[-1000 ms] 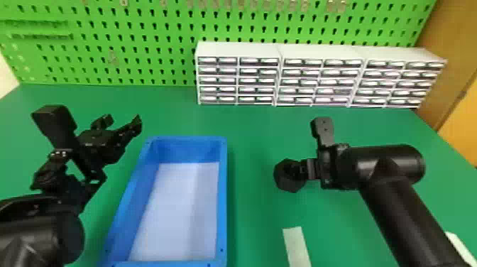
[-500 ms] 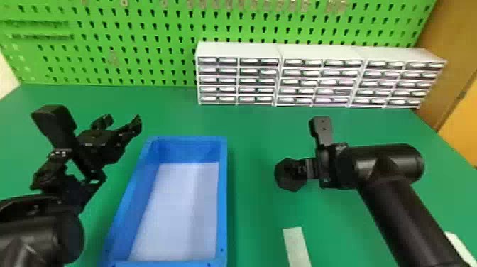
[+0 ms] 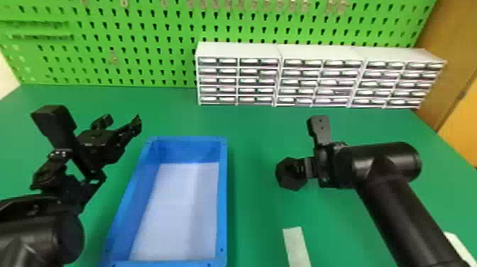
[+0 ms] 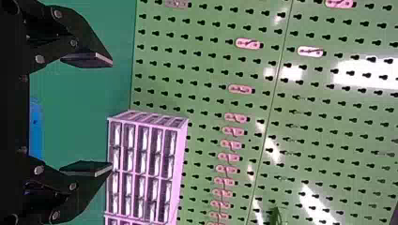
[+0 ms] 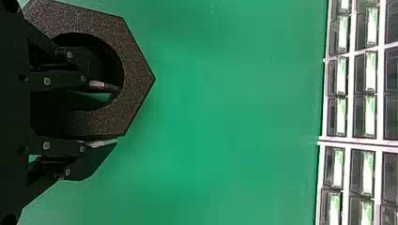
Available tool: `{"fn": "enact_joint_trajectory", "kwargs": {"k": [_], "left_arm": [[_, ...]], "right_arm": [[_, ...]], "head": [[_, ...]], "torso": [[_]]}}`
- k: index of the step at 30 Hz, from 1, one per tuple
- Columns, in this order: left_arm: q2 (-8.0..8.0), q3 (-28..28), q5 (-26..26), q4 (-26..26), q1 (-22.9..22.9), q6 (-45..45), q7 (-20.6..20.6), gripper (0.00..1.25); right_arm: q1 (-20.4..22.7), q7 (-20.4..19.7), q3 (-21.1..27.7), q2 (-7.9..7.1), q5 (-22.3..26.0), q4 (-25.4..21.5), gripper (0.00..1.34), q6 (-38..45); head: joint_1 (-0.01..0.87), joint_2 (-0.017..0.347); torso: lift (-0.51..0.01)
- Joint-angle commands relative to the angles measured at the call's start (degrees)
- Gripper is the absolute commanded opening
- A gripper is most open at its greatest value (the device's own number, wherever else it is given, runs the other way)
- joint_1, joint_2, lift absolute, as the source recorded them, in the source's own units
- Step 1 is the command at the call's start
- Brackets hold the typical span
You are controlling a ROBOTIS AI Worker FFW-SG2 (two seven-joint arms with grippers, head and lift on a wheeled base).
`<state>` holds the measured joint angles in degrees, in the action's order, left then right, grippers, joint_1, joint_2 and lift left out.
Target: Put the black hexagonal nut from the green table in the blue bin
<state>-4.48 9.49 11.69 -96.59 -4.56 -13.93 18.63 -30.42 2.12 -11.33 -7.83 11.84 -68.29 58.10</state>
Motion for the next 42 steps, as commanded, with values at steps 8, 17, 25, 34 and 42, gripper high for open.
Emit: {"fn": "enact_joint_trajectory", "kwargs": {"k": [8, 17, 25, 34, 42], "left_arm": [[0.00, 0.09, 0.00, 0.00, 0.07, 0.05, 0.09, 0.78], [0.00, 0.09, 0.09, 0.00, 0.16, -0.04, 0.09, 0.78], [0.00, 0.09, 0.09, 0.00, 0.16, 0.05, 0.09, 0.78], [0.00, 0.18, 0.09, 0.00, 0.25, -0.04, 0.09, 0.78], [0.00, 0.18, 0.18, 0.00, 0.34, -0.04, 0.09, 0.78]], "right_arm": [[0.01, -0.01, -0.89, 0.00, -1.03, -0.44, 0.33, -0.27], [0.45, 0.08, -0.63, 0.09, -1.20, -1.23, 0.33, -0.79], [1.07, -0.01, 0.96, 0.00, -1.82, -3.16, 0.33, -1.93], [2.38, -0.01, 2.36, -0.44, -3.75, -7.38, 0.33, -6.15], [3.18, -0.01, 2.19, -0.96, -3.84, -11.95, 0.33, -8.26]], "head": [[0.692, 0.009], [0.692, 0.009], [0.692, 0.009], [0.692, 0.009], [0.692, 0.009]], "torso": [[-0.097], [-0.097], [-0.097], [-0.097], [-0.097]]}}
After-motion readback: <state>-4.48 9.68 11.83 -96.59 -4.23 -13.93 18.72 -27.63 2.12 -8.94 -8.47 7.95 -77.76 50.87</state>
